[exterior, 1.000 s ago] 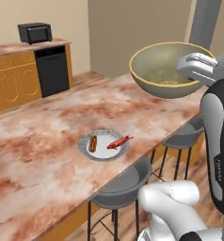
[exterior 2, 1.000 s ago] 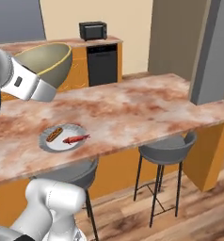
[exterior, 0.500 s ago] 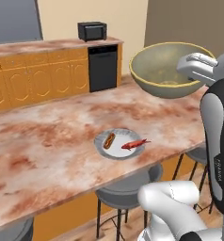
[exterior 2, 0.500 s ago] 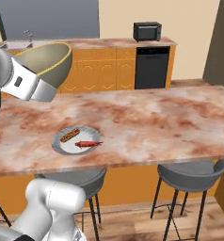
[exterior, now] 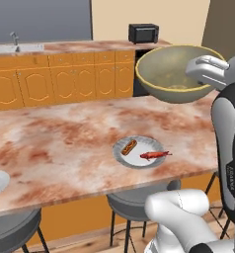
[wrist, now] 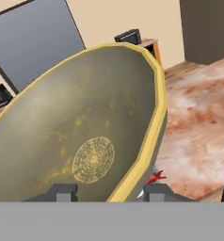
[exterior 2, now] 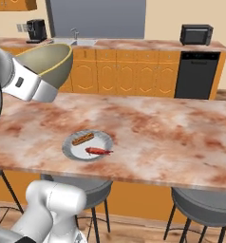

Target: Take the smaller bowl and place it next to the appetizer plate on the dining counter , and place the larger bowl next to the plate with cooked food.

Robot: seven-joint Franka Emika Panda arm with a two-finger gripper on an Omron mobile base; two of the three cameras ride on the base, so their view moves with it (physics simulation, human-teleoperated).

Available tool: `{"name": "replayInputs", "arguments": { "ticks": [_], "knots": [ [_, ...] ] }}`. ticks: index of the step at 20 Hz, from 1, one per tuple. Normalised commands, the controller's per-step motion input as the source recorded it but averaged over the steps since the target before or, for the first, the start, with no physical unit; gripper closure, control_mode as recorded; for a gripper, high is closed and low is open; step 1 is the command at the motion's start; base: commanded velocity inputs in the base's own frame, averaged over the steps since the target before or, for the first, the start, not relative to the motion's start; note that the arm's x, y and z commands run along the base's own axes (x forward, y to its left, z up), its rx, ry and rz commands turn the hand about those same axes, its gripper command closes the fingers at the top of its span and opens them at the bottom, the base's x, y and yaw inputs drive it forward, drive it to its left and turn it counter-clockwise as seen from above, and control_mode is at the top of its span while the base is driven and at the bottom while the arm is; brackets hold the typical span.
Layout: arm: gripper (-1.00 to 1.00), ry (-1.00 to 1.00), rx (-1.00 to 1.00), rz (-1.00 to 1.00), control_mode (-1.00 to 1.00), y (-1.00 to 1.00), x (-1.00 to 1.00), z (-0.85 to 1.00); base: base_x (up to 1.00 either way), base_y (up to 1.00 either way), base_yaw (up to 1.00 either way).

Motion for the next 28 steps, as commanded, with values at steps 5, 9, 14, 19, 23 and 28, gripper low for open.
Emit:
{"name": "replayInputs", "arguments": {
  "ticks": [5,9,14,19,23,28],
  "knots": [
    [1.00,0.01,0.00,0.02,-1.00,-0.28,0.17,-0.26,0.35,0.00,0.09],
    [1.00,0.05,0.00,0.00,-1.00,-0.80,0.12,-0.42,0.00,0.00,0.00],
    [1.00,0.05,0.00,0.00,-1.00,-0.78,0.02,-0.34,0.00,0.00,0.00],
    [1.00,0.00,0.01,0.00,-1.00,-0.50,0.16,-0.38,0.00,0.00,0.00],
    [1.00,0.01,0.18,0.00,-1.00,-0.47,0.47,-0.37,0.00,0.00,0.00],
    [1.00,0.09,0.28,0.00,-1.00,-0.42,0.67,-0.32,0.00,0.00,0.00]
  ]
}}
